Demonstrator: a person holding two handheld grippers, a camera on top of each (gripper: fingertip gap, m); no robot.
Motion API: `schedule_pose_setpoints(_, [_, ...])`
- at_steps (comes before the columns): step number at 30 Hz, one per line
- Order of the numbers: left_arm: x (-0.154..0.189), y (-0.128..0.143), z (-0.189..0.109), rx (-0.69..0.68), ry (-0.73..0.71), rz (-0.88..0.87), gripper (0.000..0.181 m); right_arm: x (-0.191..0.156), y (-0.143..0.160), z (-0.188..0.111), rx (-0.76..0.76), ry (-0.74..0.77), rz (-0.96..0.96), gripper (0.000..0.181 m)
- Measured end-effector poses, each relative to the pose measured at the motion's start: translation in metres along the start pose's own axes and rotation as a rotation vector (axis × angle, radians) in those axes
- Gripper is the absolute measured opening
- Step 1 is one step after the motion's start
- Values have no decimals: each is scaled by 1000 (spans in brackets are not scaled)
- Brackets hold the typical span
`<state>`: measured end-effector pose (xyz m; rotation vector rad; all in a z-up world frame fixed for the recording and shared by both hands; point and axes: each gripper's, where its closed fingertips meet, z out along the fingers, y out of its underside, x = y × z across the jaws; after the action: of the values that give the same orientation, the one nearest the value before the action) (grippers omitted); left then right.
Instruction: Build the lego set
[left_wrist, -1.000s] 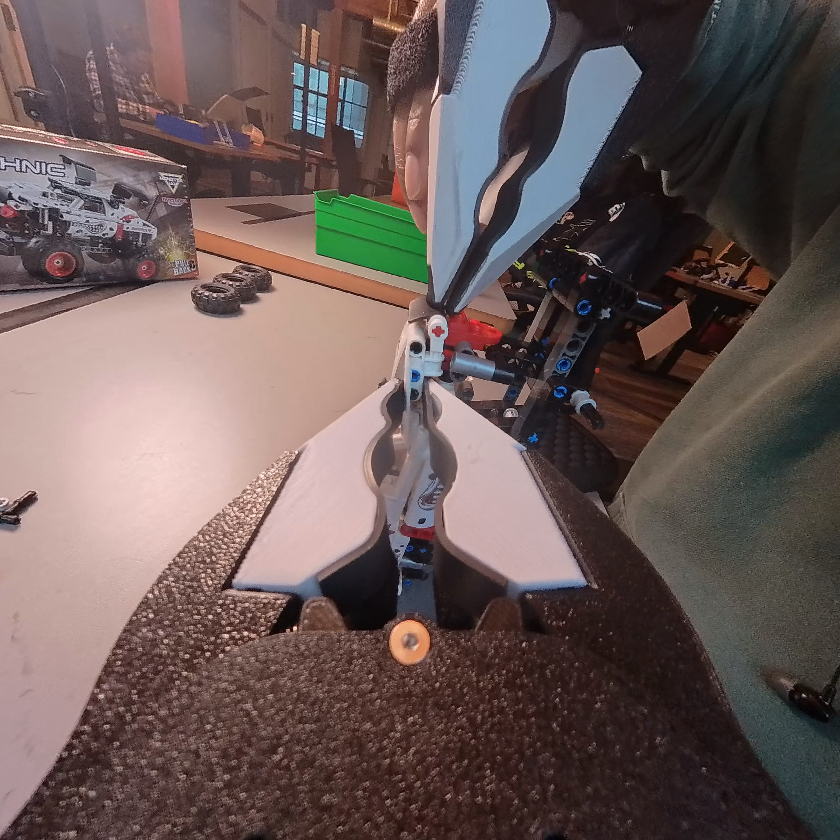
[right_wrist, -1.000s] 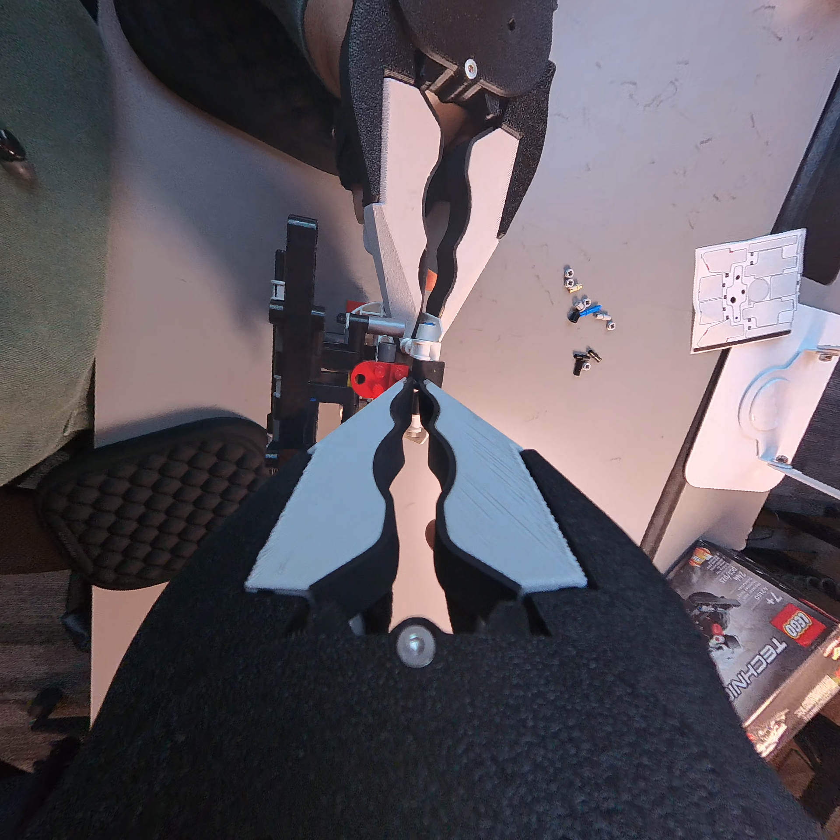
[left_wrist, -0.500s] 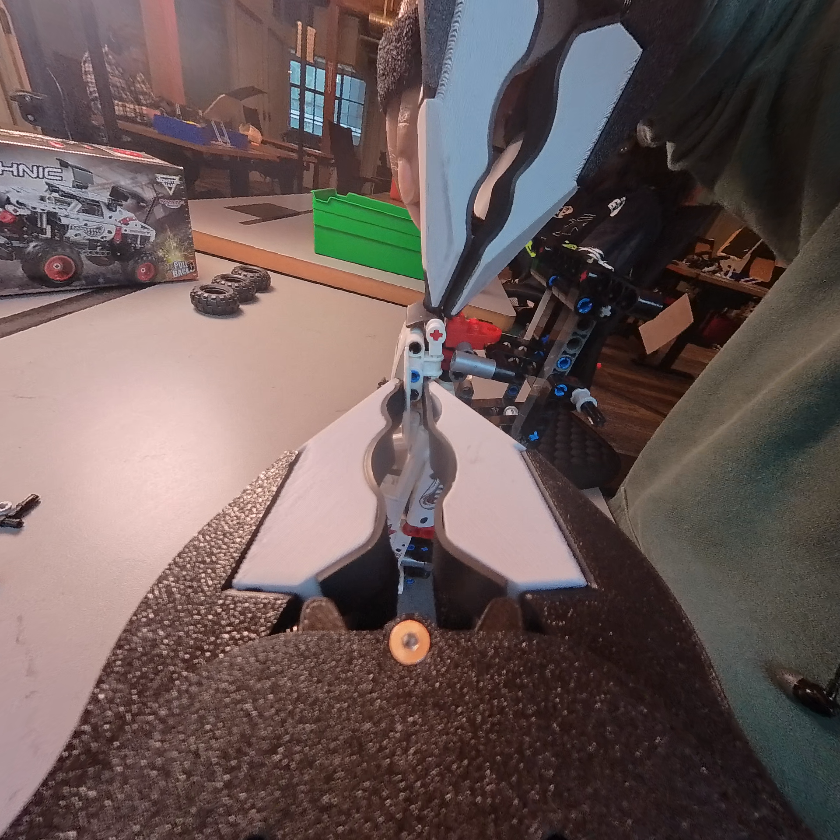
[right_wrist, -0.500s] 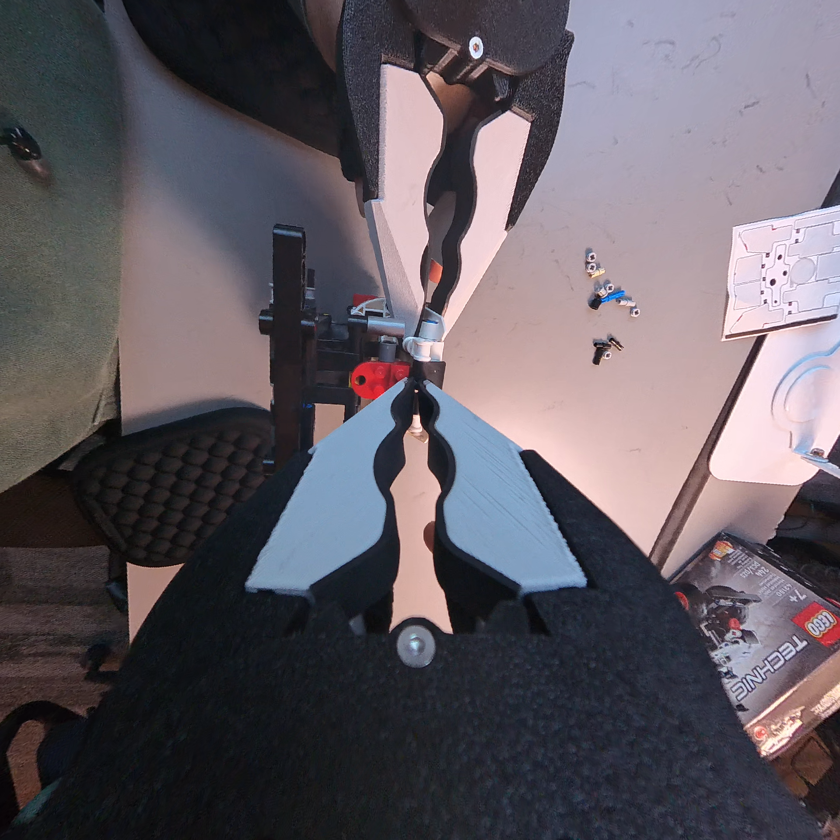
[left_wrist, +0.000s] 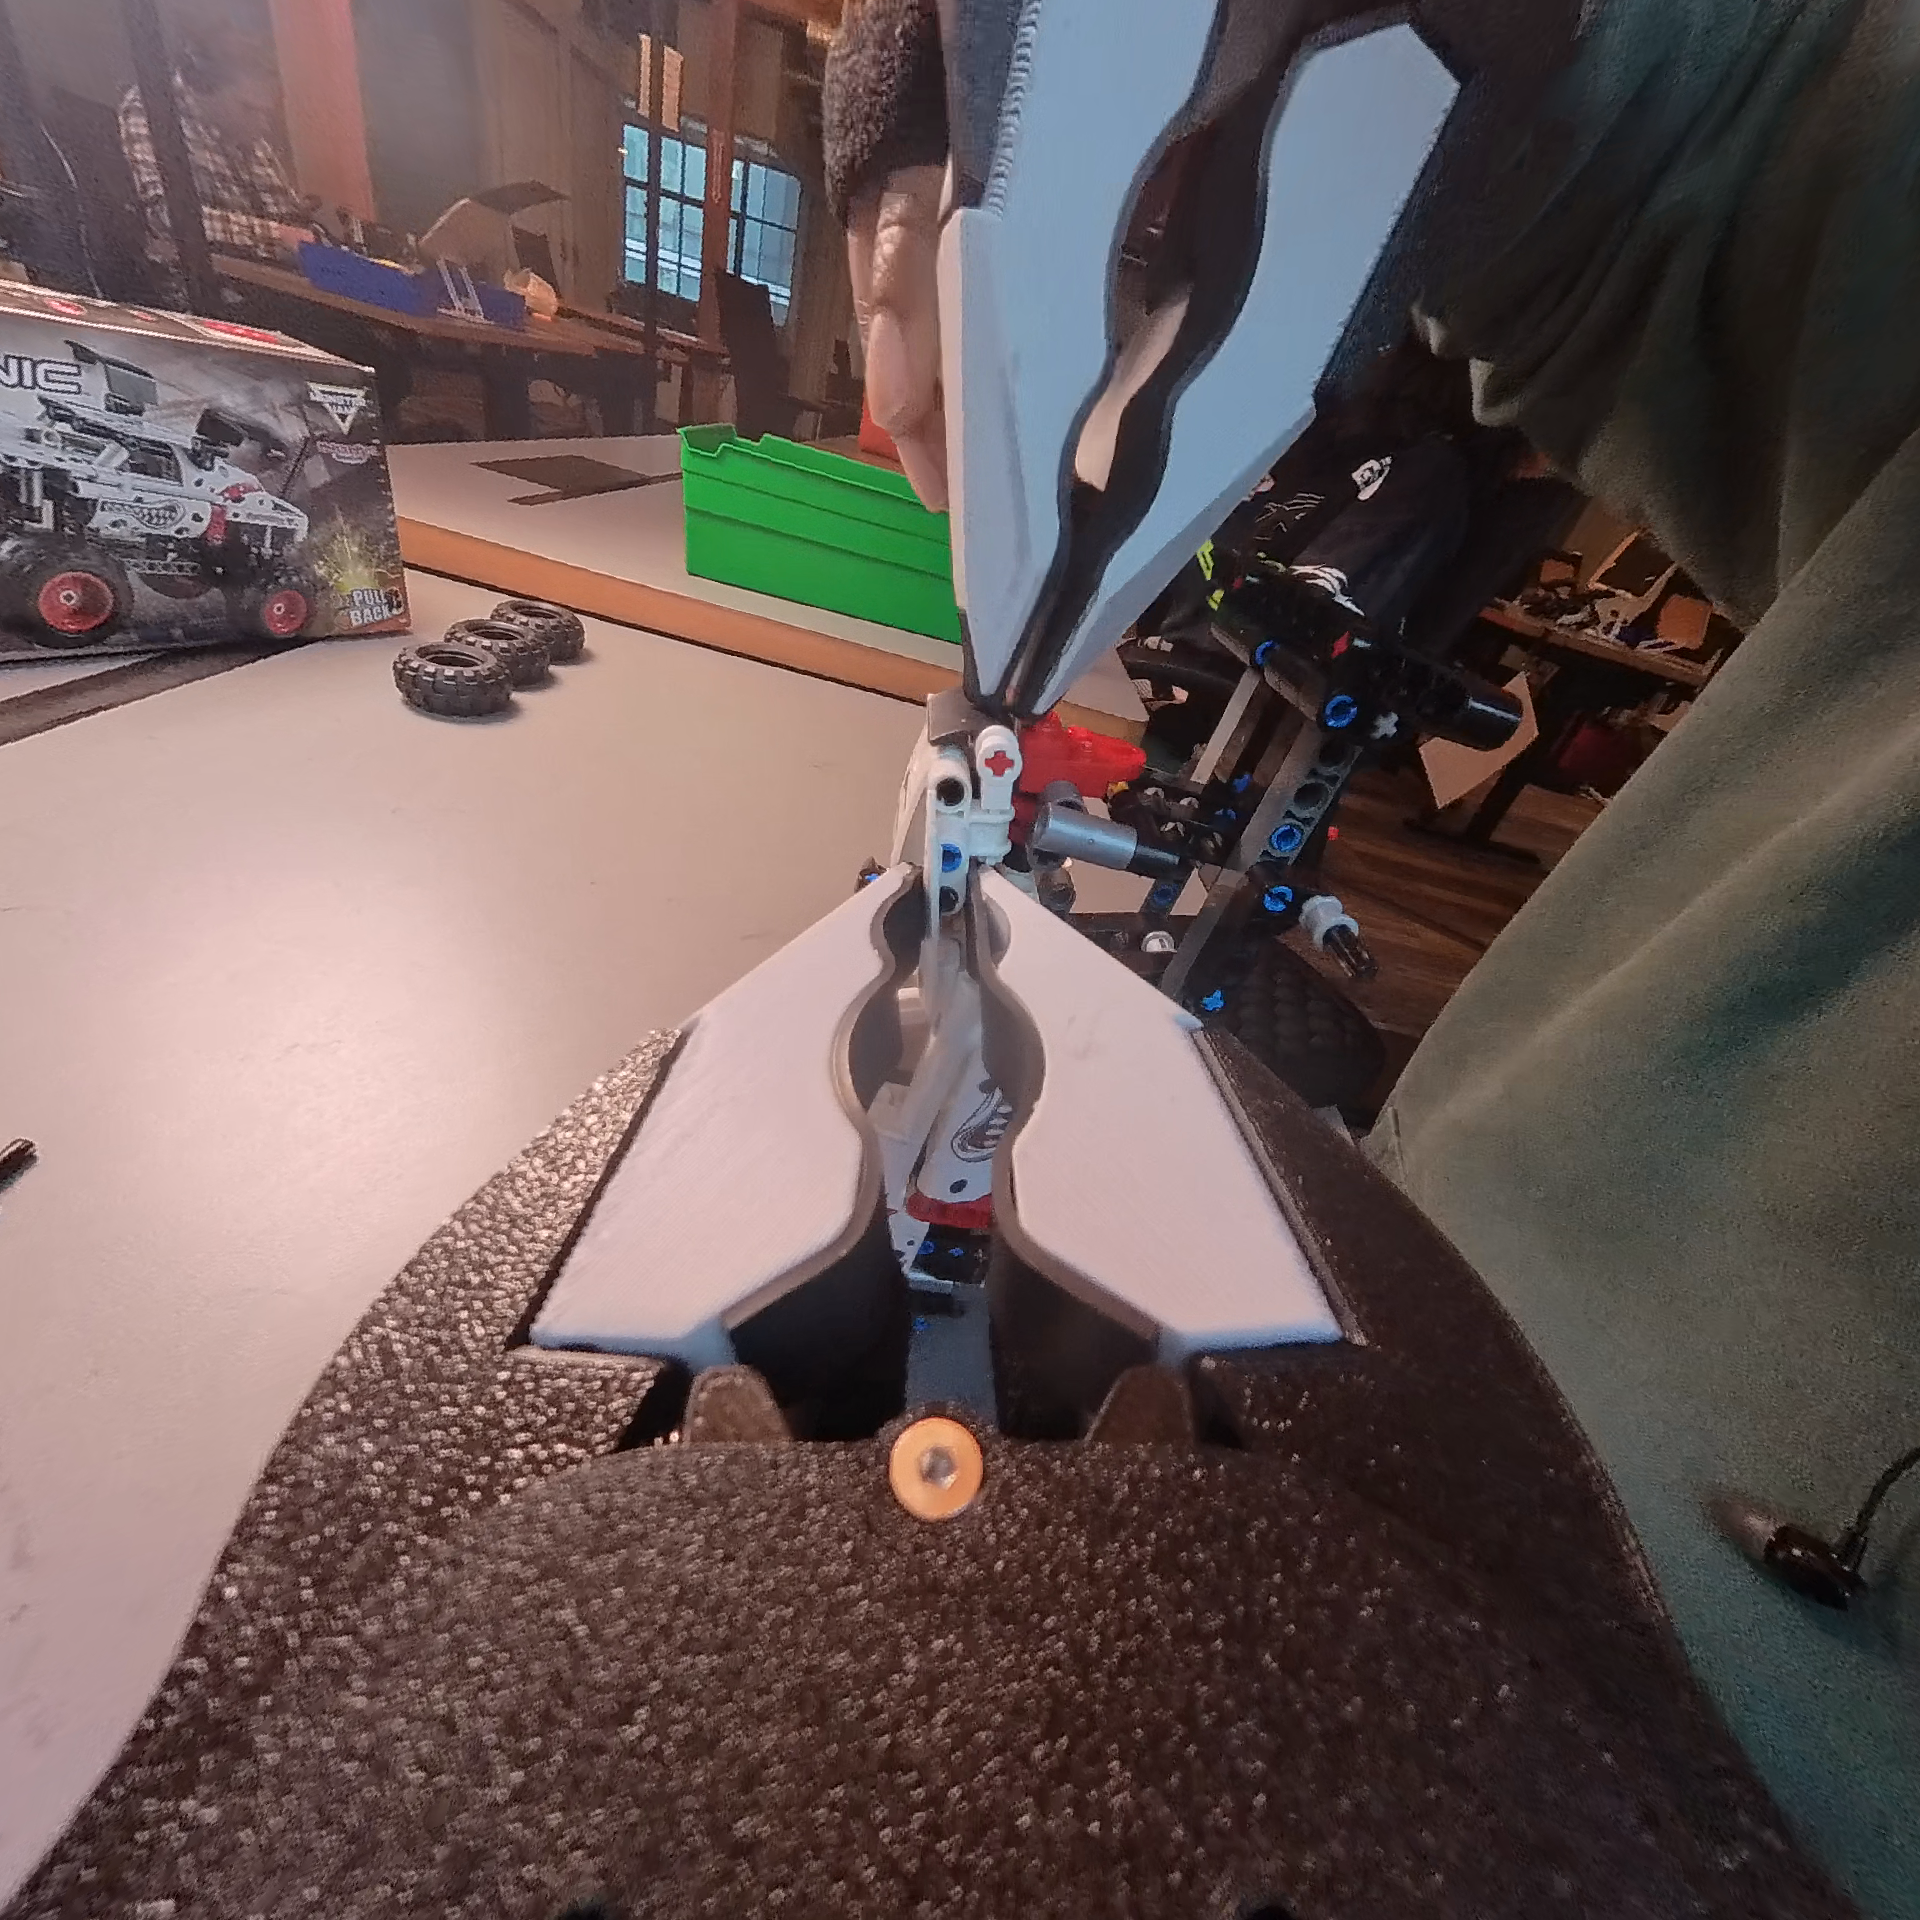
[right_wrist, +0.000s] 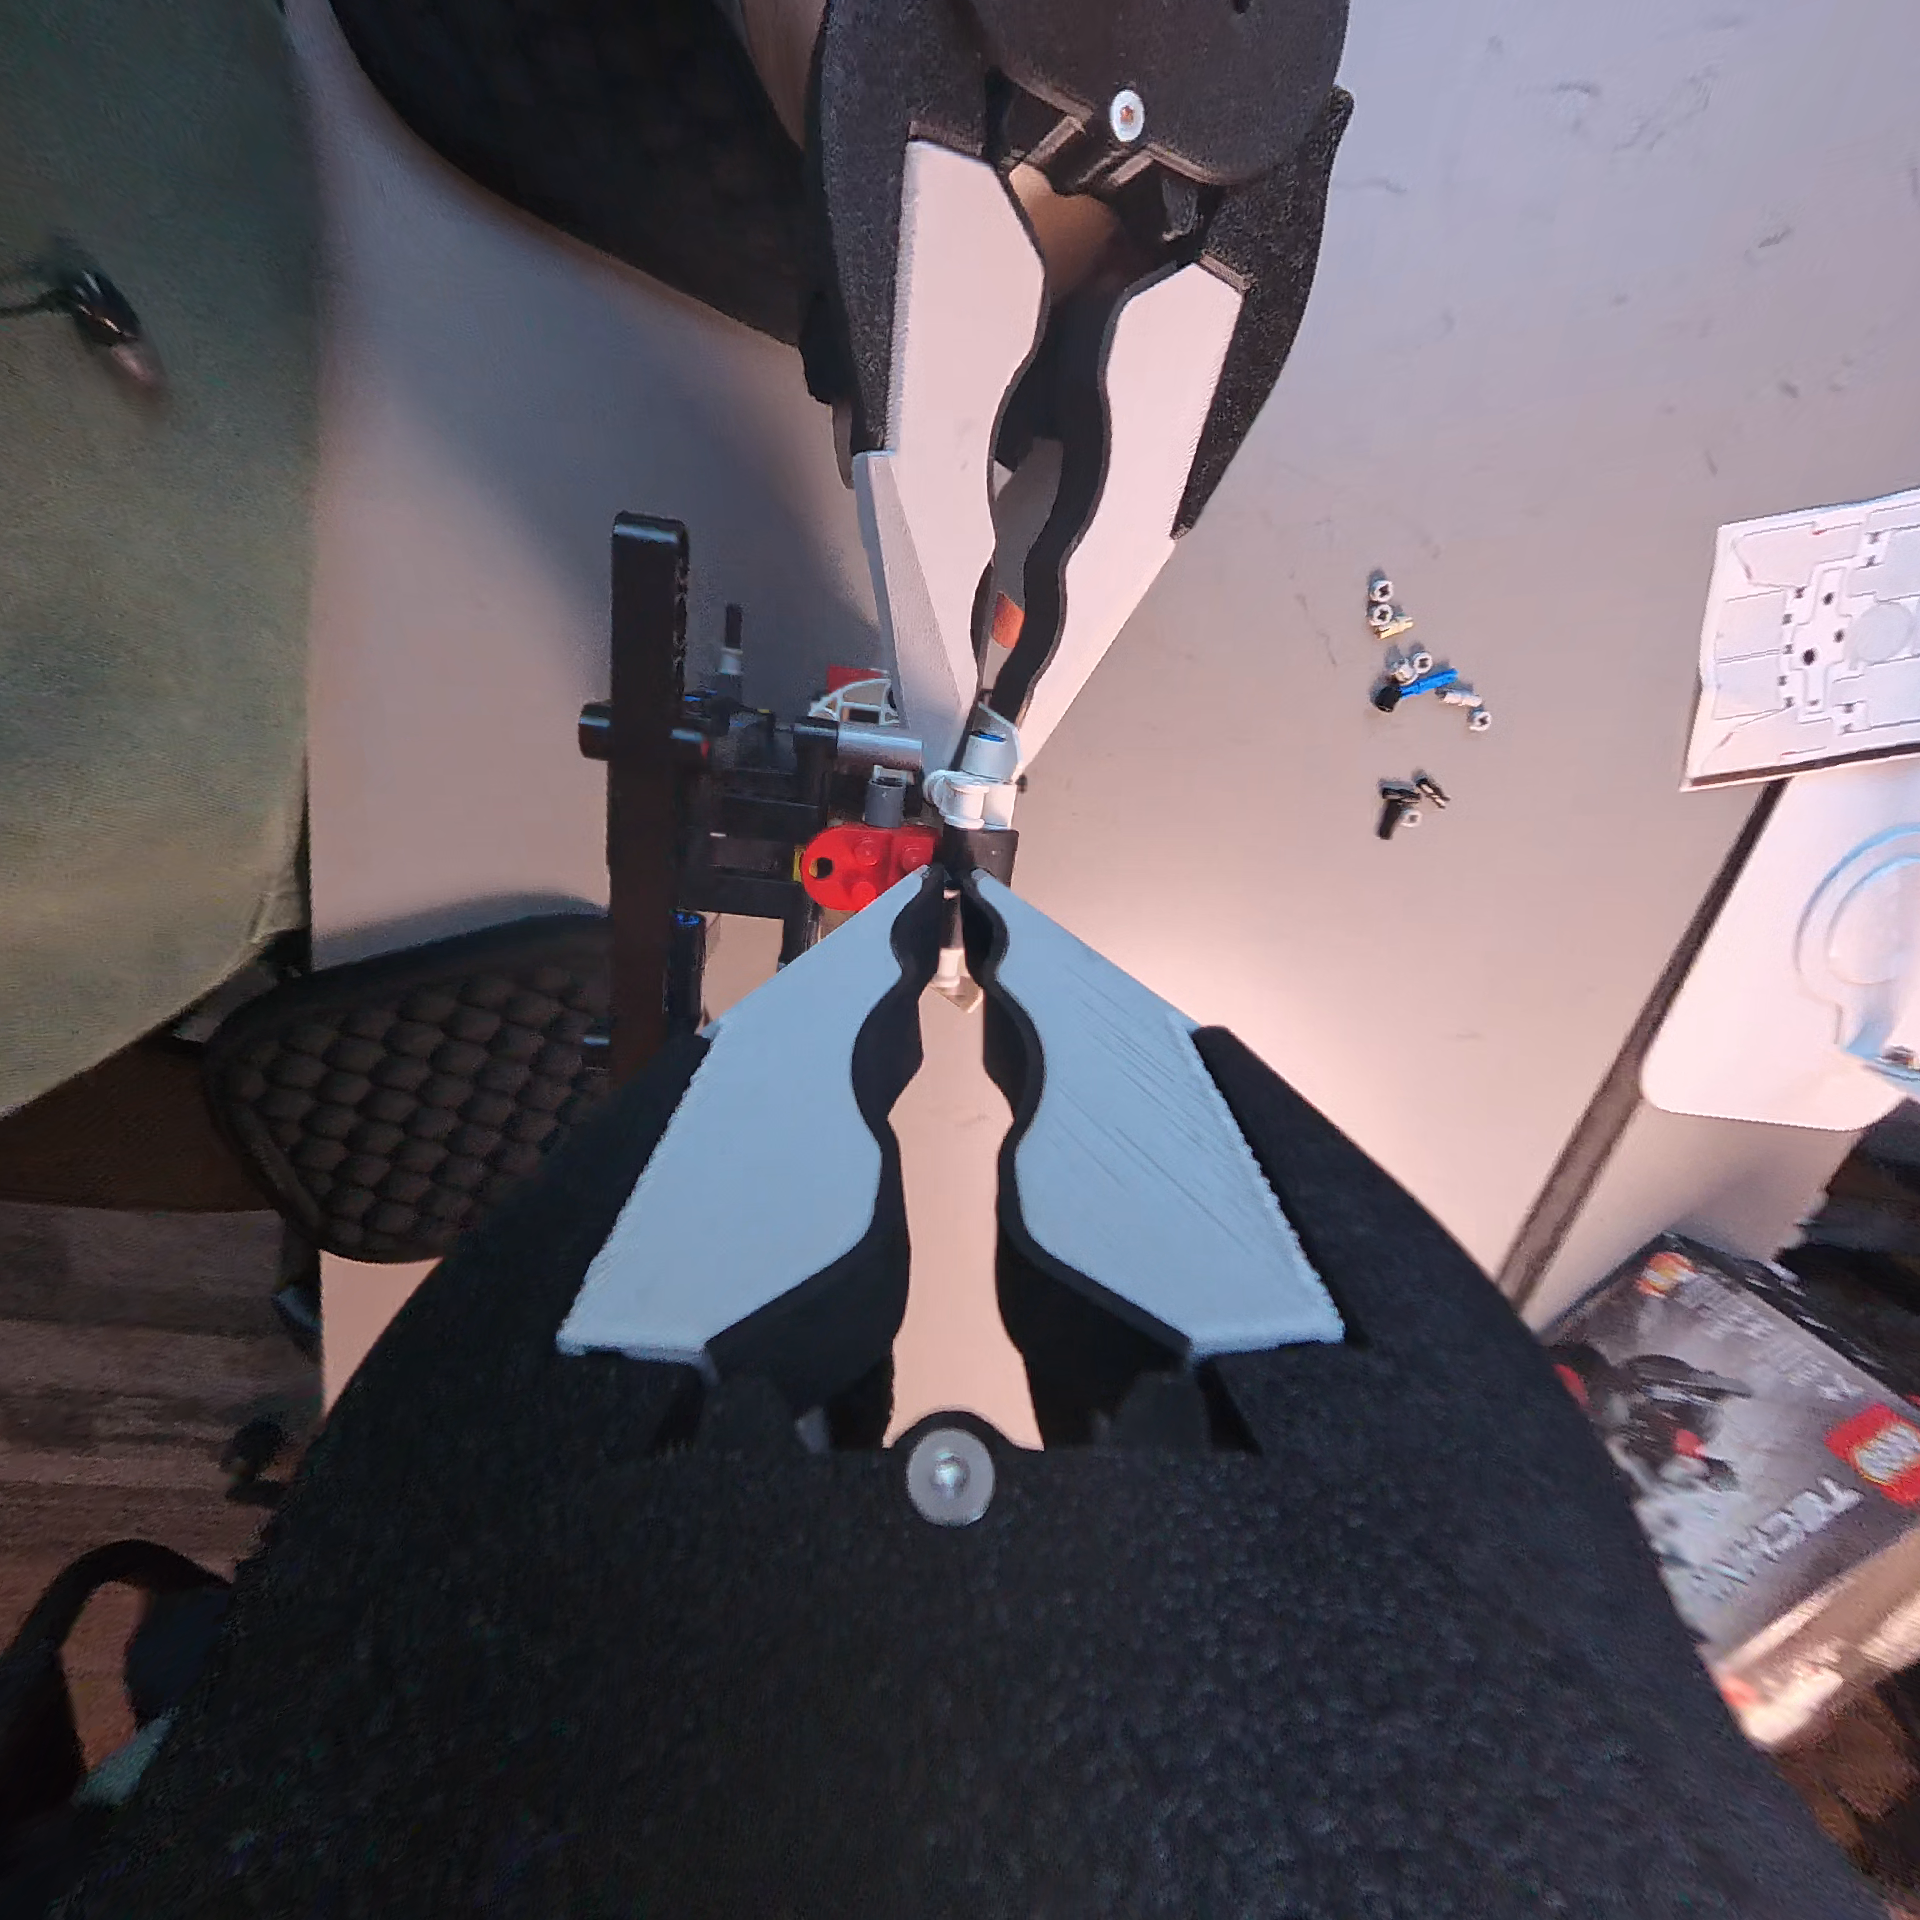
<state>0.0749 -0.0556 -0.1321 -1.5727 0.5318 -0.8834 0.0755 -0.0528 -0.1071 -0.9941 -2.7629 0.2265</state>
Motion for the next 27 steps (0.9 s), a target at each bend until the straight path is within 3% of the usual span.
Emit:
schedule_pose_setpoints(3, [0, 0, 0, -1, 1, 4, 5, 0, -3, -6, 101, -76, 95, 9])
schedule_pose_setpoints(8, [-1, 0, 0, 3, 0, 0, 5, 8, -5, -13, 150, -65, 119, 9])
schedule_pose_setpoints(27, [-1, 0, 0, -5, -19, 21, 4, 3, -5, 3, -34, -166, 128, 0])
